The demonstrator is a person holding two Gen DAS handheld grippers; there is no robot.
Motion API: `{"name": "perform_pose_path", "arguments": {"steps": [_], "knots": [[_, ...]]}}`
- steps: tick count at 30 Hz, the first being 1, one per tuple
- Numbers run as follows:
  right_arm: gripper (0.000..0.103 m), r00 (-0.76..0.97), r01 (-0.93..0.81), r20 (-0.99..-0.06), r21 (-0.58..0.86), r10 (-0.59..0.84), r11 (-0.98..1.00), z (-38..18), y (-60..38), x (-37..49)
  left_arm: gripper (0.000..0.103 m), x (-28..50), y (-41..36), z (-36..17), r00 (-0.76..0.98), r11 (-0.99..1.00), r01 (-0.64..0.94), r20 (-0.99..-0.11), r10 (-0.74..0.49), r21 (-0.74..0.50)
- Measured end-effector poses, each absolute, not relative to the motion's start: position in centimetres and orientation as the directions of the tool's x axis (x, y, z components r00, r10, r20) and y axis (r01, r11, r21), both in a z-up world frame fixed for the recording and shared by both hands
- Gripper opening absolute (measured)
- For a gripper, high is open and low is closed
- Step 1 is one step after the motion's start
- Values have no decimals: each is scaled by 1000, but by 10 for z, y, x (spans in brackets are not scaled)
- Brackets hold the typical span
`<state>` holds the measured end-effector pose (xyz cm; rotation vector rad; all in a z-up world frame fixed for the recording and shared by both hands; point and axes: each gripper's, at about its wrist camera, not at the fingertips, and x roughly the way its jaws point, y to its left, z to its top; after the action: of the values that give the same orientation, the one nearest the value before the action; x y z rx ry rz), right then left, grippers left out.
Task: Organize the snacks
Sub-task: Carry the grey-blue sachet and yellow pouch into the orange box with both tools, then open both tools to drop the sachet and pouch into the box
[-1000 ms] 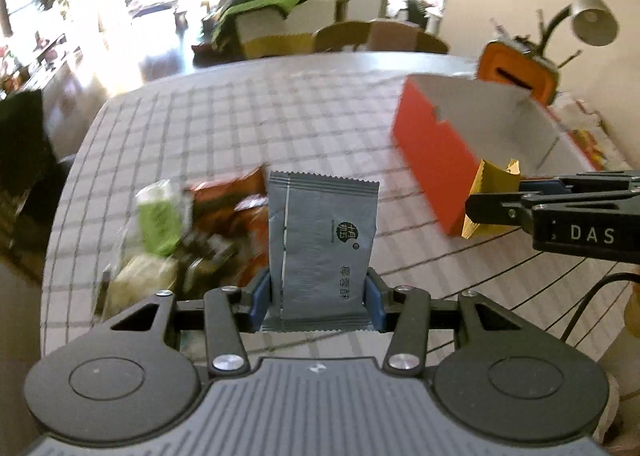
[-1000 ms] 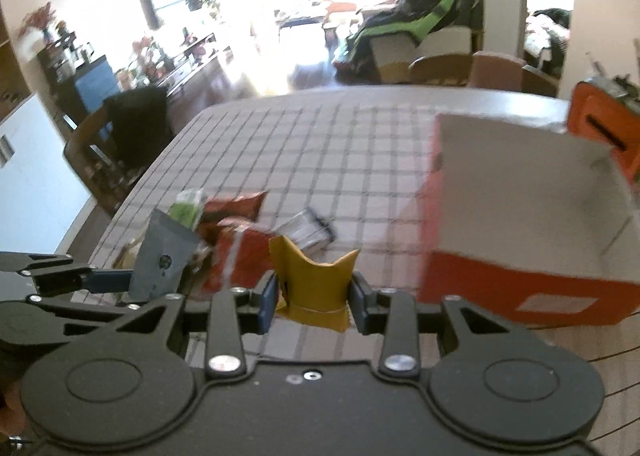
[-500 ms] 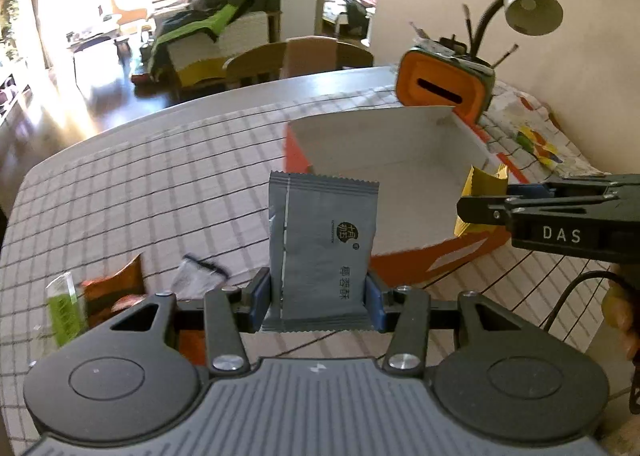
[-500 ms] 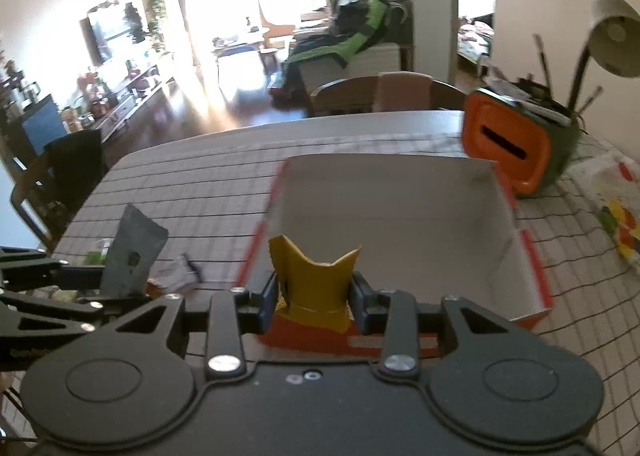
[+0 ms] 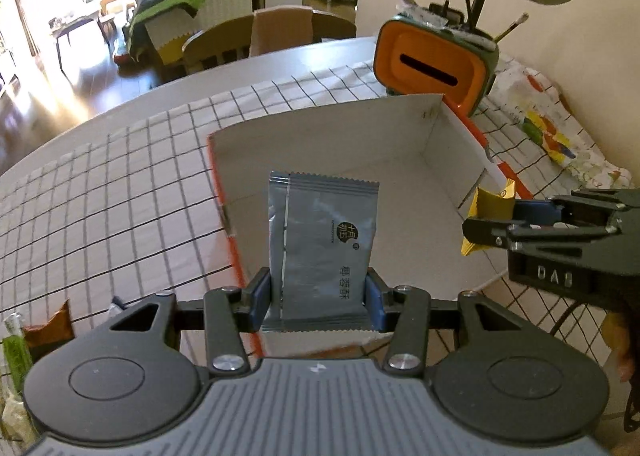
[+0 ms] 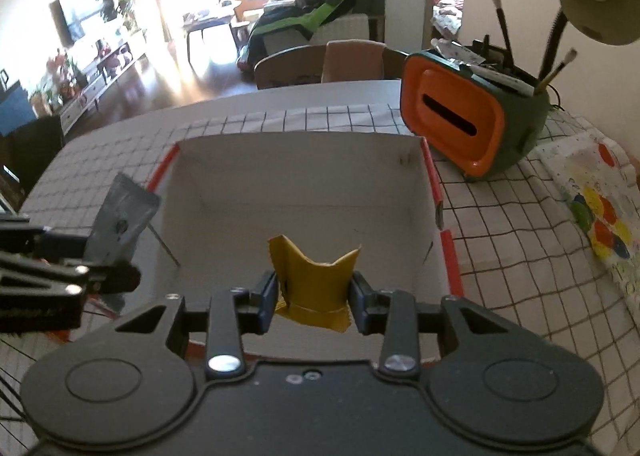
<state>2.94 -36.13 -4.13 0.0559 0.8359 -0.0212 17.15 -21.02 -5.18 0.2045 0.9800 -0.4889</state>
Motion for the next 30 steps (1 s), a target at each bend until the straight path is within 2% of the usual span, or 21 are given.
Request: {"name": "perform_pose_path", "arguments": {"steps": [6, 10, 20, 30], "knots": [[37, 632, -1, -774, 37, 30, 999, -54, -372, 51, 47, 197, -235, -71, 435, 890, 455, -866, -246, -25], [37, 592, -68, -796, 100, 121, 993, -63, -378, 65, 47, 208, -244, -82, 406, 890, 456, -886, -223, -16], [37, 457, -160, -884, 26, 97, 987, -94, -361, 87, 48, 219, -260, -112, 344, 880, 472, -929, -134, 48], [42, 445, -144, -890, 31, 93, 989, -100, -363, 87, 48, 215, -266, -114, 367, 868, 490, -923, -119, 83]]}}
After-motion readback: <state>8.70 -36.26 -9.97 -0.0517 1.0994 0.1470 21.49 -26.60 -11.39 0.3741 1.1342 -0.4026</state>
